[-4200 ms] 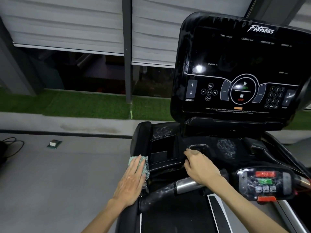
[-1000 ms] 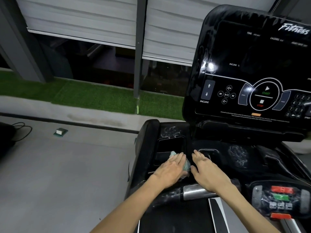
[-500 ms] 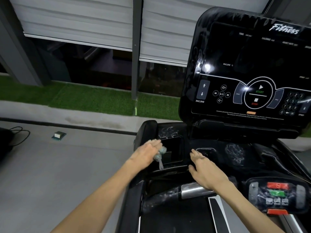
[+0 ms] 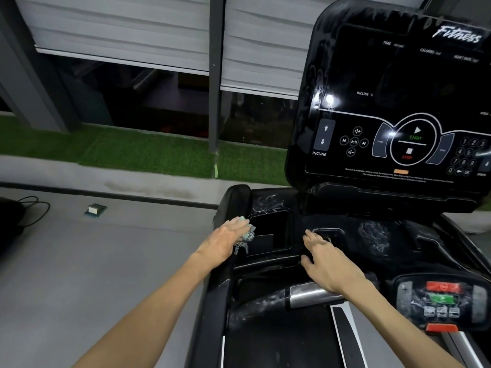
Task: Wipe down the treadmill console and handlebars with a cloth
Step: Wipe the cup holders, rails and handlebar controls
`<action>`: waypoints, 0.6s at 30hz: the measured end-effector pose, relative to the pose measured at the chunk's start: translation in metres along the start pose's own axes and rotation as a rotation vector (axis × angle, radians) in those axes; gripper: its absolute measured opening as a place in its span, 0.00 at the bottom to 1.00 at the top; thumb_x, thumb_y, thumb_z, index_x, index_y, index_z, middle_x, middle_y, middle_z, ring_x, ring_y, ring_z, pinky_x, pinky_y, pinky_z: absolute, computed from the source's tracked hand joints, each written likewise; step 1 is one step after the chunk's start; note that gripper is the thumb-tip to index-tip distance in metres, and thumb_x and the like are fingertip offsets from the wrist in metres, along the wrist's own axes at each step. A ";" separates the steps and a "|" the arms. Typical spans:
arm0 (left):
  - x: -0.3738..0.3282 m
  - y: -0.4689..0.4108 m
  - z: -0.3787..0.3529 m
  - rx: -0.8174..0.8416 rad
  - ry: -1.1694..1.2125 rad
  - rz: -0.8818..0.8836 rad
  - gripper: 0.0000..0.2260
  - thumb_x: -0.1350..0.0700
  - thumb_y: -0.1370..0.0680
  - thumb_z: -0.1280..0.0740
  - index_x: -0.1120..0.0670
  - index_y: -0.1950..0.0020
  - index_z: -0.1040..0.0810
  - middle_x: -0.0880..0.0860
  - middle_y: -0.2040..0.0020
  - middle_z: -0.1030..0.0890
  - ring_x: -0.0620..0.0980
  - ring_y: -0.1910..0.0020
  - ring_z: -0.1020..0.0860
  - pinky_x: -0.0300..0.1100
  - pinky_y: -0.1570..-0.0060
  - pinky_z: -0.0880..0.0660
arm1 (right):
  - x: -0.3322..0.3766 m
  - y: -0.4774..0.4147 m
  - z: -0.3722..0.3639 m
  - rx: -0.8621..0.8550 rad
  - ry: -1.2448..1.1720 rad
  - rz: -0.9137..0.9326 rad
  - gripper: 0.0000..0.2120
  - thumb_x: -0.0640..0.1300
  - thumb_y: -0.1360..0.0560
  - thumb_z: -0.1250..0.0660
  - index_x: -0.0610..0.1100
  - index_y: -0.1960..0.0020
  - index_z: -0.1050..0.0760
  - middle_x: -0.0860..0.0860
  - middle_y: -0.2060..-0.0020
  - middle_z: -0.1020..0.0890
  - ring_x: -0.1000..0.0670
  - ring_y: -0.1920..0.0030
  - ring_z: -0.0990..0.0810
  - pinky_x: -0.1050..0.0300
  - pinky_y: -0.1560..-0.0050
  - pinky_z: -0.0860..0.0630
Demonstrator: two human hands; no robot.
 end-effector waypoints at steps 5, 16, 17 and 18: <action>0.001 0.021 0.001 0.095 0.049 -0.095 0.21 0.71 0.24 0.34 0.58 0.32 0.24 0.57 0.31 0.25 0.59 0.29 0.30 0.56 0.39 0.24 | -0.001 0.000 0.001 -0.009 0.009 0.007 0.27 0.48 0.18 0.46 0.41 0.23 0.46 0.48 0.22 0.49 0.51 0.22 0.50 0.56 0.25 0.50; -0.005 0.096 0.004 0.252 0.030 -0.119 0.25 0.44 0.20 0.55 0.47 0.24 0.40 0.37 0.23 0.49 0.38 0.24 0.54 0.52 0.34 0.27 | 0.003 0.006 0.002 0.011 0.001 -0.022 0.26 0.48 0.18 0.45 0.42 0.23 0.45 0.50 0.22 0.48 0.47 0.23 0.49 0.53 0.26 0.44; -0.005 0.100 0.002 0.266 0.030 -0.138 0.24 0.45 0.19 0.55 0.47 0.23 0.40 0.36 0.23 0.50 0.36 0.24 0.55 0.50 0.32 0.28 | 0.003 0.006 0.002 0.010 0.003 -0.020 0.26 0.49 0.18 0.45 0.42 0.23 0.45 0.50 0.22 0.48 0.47 0.23 0.49 0.53 0.26 0.44; -0.003 0.104 0.001 0.275 0.033 -0.152 0.24 0.46 0.19 0.54 0.46 0.23 0.41 0.34 0.23 0.51 0.36 0.24 0.55 0.50 0.31 0.29 | 0.002 0.006 0.001 0.006 0.005 -0.016 0.26 0.49 0.19 0.46 0.42 0.23 0.44 0.49 0.22 0.48 0.48 0.23 0.49 0.53 0.26 0.45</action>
Point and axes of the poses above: each hand's wrist, its own y-axis away from the middle knuckle, its own z-axis out of the back of the hand, x = y × z, the point moved 4 cm from there along -y, towards the middle knuckle
